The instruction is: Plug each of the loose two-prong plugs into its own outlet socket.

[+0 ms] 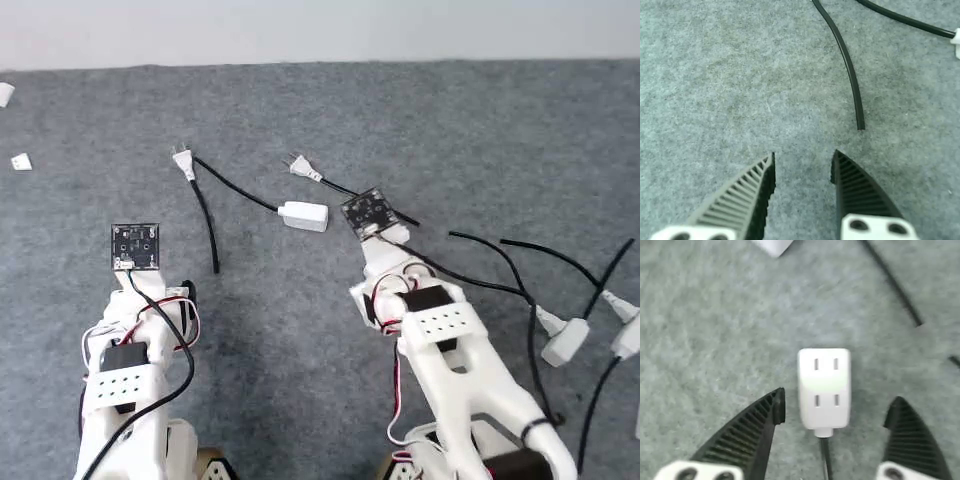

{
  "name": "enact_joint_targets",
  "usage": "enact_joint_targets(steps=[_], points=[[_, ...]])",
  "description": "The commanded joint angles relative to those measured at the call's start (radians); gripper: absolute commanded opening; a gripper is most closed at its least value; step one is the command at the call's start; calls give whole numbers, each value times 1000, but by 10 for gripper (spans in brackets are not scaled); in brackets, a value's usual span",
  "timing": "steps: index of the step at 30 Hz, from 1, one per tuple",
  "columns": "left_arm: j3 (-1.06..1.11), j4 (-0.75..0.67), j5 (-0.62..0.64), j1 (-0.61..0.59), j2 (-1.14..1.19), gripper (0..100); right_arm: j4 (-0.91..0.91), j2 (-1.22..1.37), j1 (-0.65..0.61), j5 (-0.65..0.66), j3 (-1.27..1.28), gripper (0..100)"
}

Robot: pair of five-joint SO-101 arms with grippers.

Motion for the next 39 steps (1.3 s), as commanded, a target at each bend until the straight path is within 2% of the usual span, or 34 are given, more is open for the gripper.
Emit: enact_joint_targets(steps=[1,7,9,15,20,30,36,39], points=[[-36,-17,-9,-8,-12,174,-24,45,-18,12,-48,336],[-36,-17,-9,-8,-14,174,-25,229,97,11,-201,331],[-36,-17,-9,-8,-14,174,-12,286,107,9,-252,280],[-35,-17,-9,-8,-14,174,88,380,105,6,-376,18],[-35,-17,-9,-8,-14,174,186,378,45,-8,-443,9],[-35,-18,-9,-8,-14,174,631,343,-44,-450,-868,8],[-35,-21,-9,-8,-14,174,647,545,-96,-618,-881,12],[-35,-23,-9,-8,-14,174,625,639,-147,-634,-885,9]])
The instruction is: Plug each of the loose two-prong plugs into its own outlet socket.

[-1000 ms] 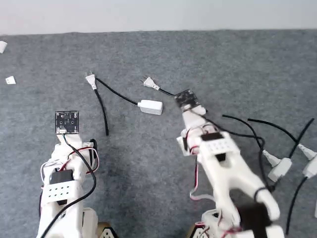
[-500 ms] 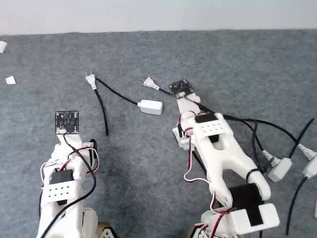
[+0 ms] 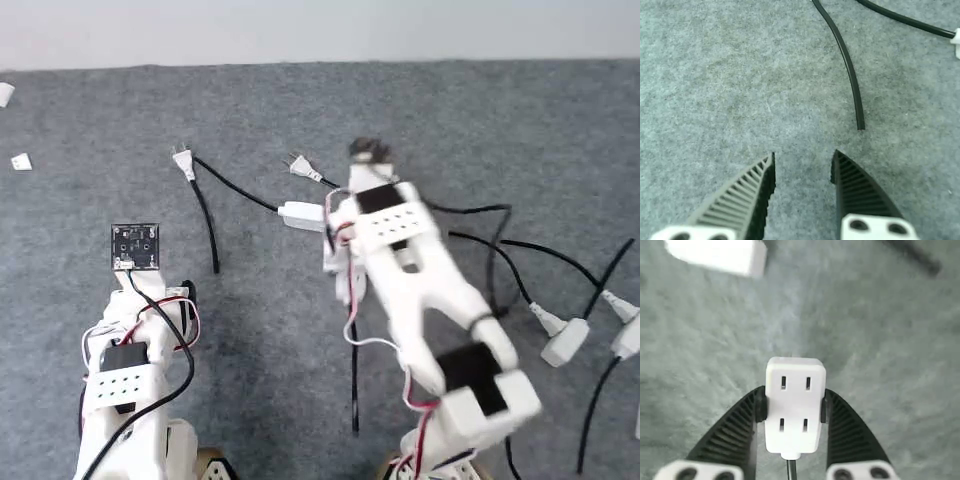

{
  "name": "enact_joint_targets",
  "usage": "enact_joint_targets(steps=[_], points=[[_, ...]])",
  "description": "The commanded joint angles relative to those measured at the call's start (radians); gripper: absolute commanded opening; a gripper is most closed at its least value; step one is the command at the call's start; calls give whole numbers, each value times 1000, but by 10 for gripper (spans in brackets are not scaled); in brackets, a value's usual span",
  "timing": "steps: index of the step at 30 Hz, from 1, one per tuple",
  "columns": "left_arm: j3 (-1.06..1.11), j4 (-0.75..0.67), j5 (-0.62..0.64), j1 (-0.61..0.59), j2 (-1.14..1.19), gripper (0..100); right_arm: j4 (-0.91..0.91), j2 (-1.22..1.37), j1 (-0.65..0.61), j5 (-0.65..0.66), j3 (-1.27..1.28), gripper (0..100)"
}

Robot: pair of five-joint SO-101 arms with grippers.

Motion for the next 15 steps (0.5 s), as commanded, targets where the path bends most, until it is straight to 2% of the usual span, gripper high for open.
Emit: enact_joint_targets(steps=[1,6,10,15], points=[[-35,-23,-9,-8,-14,174,-24,67,-58,-37,-55,9],[-38,-23,-9,-8,-14,174,-93,102,-122,-14,-15,10],[-38,-23,-11,-8,-14,174,-91,110,-156,127,-14,23],[-38,-21,-11,-8,-15,175,-61,102,-153,170,-20,176]])
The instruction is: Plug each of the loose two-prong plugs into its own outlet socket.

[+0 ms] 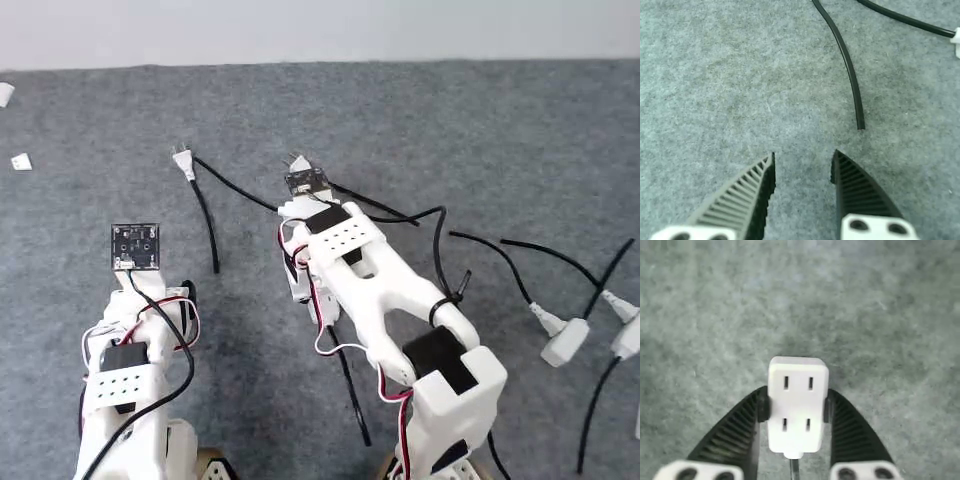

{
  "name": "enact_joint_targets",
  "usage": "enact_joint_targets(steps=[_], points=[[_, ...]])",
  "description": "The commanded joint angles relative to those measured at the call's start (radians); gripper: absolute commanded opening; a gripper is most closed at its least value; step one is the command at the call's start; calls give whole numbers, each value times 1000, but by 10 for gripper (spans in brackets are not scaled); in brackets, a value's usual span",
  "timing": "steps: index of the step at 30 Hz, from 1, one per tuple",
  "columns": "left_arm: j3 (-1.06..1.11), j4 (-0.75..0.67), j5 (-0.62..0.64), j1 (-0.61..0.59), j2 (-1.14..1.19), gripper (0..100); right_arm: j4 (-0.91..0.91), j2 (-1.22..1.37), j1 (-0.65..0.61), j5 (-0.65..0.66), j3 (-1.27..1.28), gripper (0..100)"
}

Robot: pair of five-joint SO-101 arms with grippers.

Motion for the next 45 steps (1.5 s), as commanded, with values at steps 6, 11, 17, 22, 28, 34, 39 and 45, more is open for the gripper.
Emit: enact_joint_targets(steps=[6,11,17,22,28,34,39,45], points=[[-38,-20,-8,-8,-17,175,74,-13,-19,71,-89,225],[-36,-20,-8,-8,-17,175,157,-30,-21,71,-183,223],[-36,-18,-8,-8,-17,175,124,-99,74,183,-236,190],[-36,-18,-8,-8,-18,174,-166,-59,251,347,-222,80],[-35,-18,-8,-8,-18,174,-398,96,372,512,-226,107],[-35,-18,-8,-8,-18,174,-351,154,386,667,-270,108],[-35,-18,-8,-8,-18,174,-351,173,446,801,-296,108],[-35,-21,-8,-8,-14,175,-357,193,504,873,-310,108]])
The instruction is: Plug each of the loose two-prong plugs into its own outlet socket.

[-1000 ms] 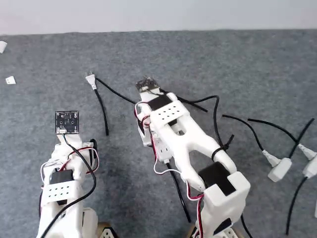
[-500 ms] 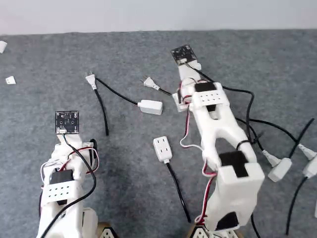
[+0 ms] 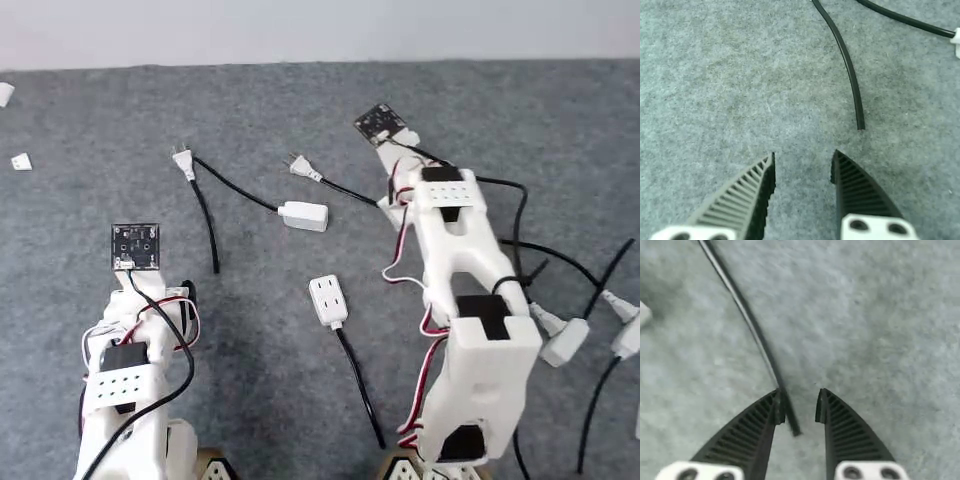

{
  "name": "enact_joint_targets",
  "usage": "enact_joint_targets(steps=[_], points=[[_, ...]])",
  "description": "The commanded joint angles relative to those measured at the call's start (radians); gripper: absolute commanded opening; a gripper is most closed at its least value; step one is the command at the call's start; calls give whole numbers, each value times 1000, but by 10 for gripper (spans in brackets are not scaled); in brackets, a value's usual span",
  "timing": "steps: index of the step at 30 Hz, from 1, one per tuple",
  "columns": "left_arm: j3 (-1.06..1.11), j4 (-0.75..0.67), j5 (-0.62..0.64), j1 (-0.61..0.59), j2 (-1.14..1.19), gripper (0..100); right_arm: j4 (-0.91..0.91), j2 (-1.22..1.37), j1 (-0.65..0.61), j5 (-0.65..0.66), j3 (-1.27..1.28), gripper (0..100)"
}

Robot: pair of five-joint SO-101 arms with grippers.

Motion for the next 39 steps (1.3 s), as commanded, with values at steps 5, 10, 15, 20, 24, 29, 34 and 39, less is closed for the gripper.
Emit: enact_joint_targets(steps=[5,10,15,20,24,29,34,39], points=[[-38,-25,-8,-6,-12,175,8,65,22,60,-101,108],[-38,-25,-9,-6,-12,176,12,58,27,52,-98,104],[-38,-25,-9,-6,-12,176,12,4,30,-20,-97,104],[-38,-25,-9,-8,-12,176,54,-35,24,-87,-95,103],[-38,-25,-9,-8,-12,176,94,-35,21,-87,-95,103],[-38,-25,-9,-8,-12,176,88,-35,18,-43,-51,103],[-38,-25,-9,-8,-12,176,88,-10,1,23,-48,103],[-38,-25,-9,-8,-12,176,87,41,2,106,-52,103]])
